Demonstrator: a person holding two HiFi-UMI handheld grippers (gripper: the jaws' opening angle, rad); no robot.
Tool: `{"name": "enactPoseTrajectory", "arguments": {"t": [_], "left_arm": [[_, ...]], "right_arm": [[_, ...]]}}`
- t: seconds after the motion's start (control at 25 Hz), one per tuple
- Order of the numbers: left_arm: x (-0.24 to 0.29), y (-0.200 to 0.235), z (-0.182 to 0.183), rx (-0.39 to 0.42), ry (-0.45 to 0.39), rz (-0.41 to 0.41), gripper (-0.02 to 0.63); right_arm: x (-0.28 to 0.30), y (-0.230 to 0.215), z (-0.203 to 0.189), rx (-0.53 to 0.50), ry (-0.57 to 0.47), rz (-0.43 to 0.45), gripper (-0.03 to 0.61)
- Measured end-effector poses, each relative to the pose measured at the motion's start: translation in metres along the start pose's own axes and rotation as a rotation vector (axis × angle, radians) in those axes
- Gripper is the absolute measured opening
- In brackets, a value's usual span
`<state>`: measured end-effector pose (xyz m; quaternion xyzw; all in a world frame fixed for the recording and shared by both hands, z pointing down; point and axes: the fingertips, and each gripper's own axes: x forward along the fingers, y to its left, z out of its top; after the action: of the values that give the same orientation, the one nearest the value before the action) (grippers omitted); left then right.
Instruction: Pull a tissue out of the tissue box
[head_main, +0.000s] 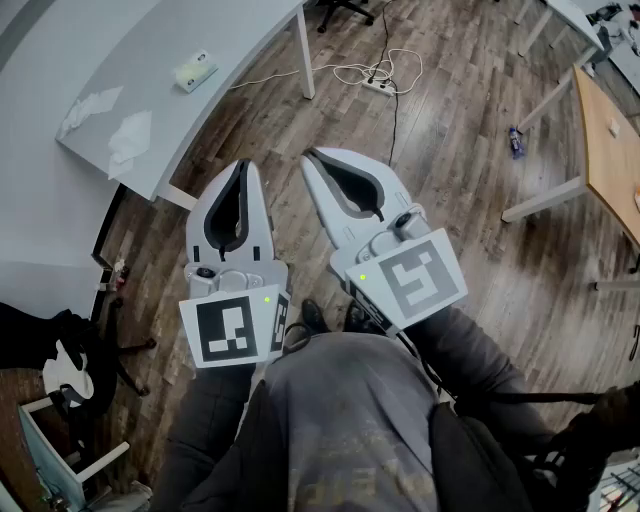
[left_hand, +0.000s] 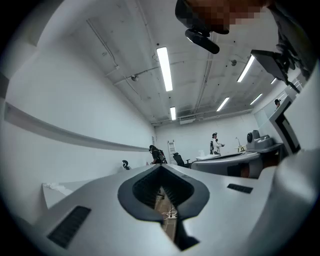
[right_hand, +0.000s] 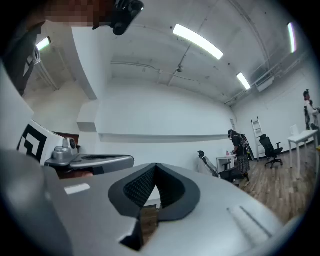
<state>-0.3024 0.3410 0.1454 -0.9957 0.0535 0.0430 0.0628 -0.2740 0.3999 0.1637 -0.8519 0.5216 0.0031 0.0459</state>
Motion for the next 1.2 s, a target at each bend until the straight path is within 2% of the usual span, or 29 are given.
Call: {"name": "enactPoseTrajectory", "arguments": {"t": [0.2,0.4,0.56,0.72,0.96,1.08,1.2], "left_arm": [[0.017,-0.005,-0.007,0.01,0.015,0.021,-0.002],[0.032,0.016,-0.027,0.014,0.061,0.068,-0.002],[0.056,0.037,-0.042,0.0,0.072,0.096,-0.002],[0.097,0.075,-0.067,-0.024,0.079,0.133,-0.002],[0.186,0.153,-0.108,-0.048,0.097,0.175,-0.002],[0.222,0.188,-0.121,-0.048,0.126,0.153,-0.002],[0.248,0.216,-0.124,-0.072,0.12,0.169,-0.002]], "right_arm": [[0.009,-0.014,-0.002,0.05,-0.03,0.096,0.003],[0.03,-0.039,-0.022,0.085,0.0,0.068,0.003],[0.063,-0.049,-0.033,0.083,0.015,0.087,0.003],[0.117,-0.06,-0.048,0.073,0.029,0.14,0.003],[0.239,-0.094,-0.079,0.06,0.099,0.192,0.003],[0.296,-0.103,-0.08,0.051,0.113,0.198,0.003],[0.335,-0.108,-0.073,0.026,0.12,0.217,0.003]]}}
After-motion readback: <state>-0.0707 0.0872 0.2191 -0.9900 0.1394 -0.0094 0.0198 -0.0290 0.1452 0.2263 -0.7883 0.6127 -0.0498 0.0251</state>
